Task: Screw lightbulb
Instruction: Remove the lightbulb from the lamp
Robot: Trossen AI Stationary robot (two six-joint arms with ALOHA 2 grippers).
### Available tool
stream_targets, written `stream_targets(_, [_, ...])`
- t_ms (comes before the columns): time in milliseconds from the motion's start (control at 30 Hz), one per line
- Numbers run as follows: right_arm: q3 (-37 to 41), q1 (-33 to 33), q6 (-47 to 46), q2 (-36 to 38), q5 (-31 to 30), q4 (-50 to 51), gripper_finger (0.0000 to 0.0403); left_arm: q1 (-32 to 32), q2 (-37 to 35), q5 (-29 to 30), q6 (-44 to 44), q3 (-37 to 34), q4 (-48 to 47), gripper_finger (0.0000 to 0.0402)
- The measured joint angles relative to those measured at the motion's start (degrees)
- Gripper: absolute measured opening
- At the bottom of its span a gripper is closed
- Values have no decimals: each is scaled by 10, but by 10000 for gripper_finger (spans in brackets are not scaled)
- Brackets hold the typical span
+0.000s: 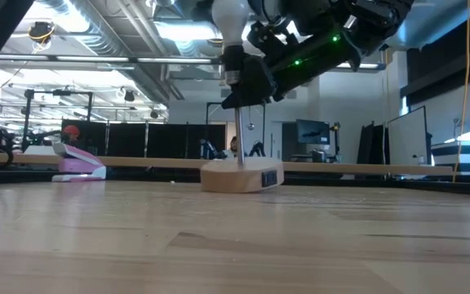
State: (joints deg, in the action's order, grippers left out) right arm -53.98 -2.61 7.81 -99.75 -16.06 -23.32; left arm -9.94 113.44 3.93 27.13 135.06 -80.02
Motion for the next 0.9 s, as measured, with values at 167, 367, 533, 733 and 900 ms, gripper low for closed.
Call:
stream_targets(167, [0,-1,3,0,1,-7,58,-14,-15,6,-40,-4,-9,331])
stream_targets(367, [1,-1,4,0,-3,-23,96,-18,-23,7,-84,-3,-8,331])
stream_targets(533, [1,-1,4,0,-3,-31,155,-18,-24,7,-127,-1,-16,331])
stream_targets(733, [1,0,3,0,6,-16,220,-18,-28,7,-208,-1,-15,331])
stream_targets(900, [1,0,2,0,11,-13,245,-17,-36,8,-305,-1,3,331])
